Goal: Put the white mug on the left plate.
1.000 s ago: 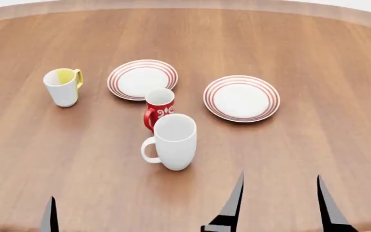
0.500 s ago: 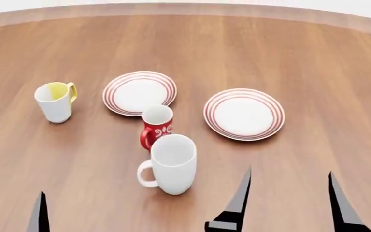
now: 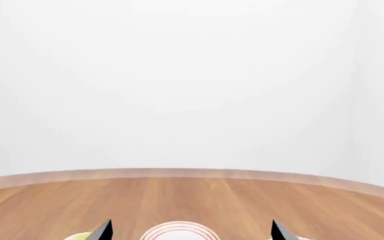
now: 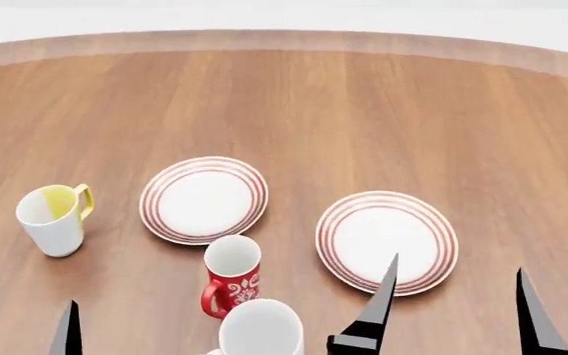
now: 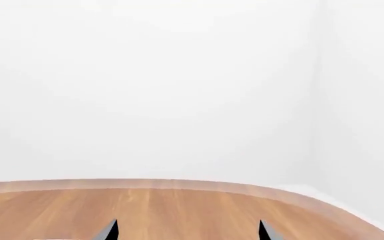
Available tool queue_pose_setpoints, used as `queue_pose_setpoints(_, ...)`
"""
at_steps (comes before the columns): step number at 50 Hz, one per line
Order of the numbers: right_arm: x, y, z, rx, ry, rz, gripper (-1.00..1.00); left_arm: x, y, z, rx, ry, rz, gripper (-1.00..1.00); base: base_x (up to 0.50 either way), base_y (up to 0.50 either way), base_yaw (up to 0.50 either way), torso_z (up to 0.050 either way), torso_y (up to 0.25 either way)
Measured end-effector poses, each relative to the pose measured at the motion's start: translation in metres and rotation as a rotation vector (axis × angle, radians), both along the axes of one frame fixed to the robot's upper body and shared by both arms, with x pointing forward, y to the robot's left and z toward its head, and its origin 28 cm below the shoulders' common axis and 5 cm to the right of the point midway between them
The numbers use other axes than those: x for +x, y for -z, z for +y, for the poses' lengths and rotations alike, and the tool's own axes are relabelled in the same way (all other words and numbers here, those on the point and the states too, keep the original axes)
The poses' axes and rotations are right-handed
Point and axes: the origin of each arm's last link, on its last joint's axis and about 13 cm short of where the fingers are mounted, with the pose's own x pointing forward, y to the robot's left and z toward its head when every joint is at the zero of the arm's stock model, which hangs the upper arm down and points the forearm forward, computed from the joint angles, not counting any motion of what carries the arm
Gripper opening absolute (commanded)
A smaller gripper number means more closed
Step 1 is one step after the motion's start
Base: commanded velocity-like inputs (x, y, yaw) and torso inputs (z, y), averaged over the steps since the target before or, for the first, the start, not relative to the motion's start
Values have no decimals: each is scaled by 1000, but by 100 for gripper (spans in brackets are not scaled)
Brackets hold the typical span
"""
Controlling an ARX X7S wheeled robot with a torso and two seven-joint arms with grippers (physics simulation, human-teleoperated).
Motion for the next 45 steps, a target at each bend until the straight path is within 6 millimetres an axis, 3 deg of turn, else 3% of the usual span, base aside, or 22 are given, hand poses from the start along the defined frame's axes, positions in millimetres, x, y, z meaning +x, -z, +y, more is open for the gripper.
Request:
queue_pose_setpoints(33, 4, 8, -1, 48, 9, 17, 100, 0, 2, 0, -6, 24, 17, 100, 500, 34, 0, 0, 1)
queue_pose_setpoints(45, 5, 10, 0, 21, 10, 31, 100, 1, 4, 0, -9, 29, 24, 100, 0, 275, 0, 0, 1)
